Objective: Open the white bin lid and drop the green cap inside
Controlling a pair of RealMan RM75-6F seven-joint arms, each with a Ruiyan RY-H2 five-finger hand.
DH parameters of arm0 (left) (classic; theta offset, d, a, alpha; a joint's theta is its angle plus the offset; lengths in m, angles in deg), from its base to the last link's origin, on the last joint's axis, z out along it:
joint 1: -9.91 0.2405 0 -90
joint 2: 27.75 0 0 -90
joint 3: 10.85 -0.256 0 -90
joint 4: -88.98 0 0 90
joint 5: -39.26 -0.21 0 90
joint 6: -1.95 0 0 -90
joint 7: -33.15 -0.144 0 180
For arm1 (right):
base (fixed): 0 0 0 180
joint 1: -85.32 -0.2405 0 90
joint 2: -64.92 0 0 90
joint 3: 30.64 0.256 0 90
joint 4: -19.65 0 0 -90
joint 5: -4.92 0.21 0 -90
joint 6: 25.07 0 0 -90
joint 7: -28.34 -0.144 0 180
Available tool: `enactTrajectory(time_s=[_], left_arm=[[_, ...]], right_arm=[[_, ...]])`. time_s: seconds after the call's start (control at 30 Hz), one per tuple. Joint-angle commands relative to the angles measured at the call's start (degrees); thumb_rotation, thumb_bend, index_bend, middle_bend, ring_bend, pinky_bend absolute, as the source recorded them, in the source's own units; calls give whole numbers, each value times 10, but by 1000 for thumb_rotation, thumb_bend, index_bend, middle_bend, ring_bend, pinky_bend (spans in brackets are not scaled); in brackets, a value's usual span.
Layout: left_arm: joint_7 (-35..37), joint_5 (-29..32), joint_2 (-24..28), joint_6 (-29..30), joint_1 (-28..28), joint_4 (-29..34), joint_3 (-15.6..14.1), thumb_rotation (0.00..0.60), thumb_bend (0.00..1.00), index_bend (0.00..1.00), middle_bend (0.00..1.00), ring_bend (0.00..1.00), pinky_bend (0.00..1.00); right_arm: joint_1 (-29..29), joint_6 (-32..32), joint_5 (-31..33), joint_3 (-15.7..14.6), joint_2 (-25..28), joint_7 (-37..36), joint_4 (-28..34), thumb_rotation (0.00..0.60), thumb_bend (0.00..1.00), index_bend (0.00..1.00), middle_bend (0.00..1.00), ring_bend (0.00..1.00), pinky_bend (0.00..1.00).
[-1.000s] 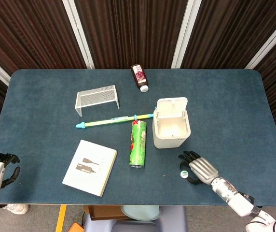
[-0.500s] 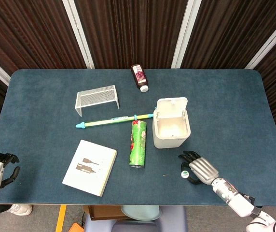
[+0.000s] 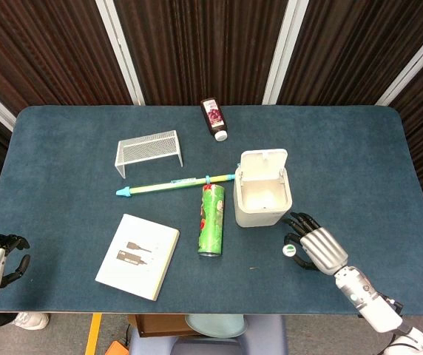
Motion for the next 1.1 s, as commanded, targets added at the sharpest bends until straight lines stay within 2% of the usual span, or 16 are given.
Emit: enactTrajectory(time_s=[0.03, 0.13, 0.37, 0.67, 0.93, 1.1], left_arm=[[-1, 2, 0, -1, 0, 0, 0, 600, 379, 512, 513, 435, 611], [-3, 3, 1, 0, 1, 1, 1, 600, 380, 512, 513, 435, 610], [-9, 3, 0, -3, 0, 2, 0, 600, 380, 512, 512, 436, 611], [-13, 6, -1, -4, 0, 1, 1, 600, 380, 511, 513, 436, 610], [-14, 6, -1, -7, -1, 2, 1, 600, 380, 512, 513, 436, 610], [-11, 6, 1, -2, 1, 2, 2, 600, 380, 512, 513, 435, 610]], right_arm=[[10, 43, -7, 28, 27, 29, 41, 600, 445, 597, 223, 59, 198], [3, 53, 0, 54, 39, 54, 65, 600, 444, 593, 223, 59, 198], [-39, -2, 55, 109, 45, 132, 106, 600, 444, 573, 223, 59, 198], [-93, -63, 136, 164, 11, 220, 82, 600, 444, 567, 223, 59, 198], [-120, -85, 161, 178, -19, 228, 59, 600, 444, 550, 223, 59, 198], [-124, -84, 159, 171, -31, 227, 39, 600, 428, 387, 198, 46, 196]])
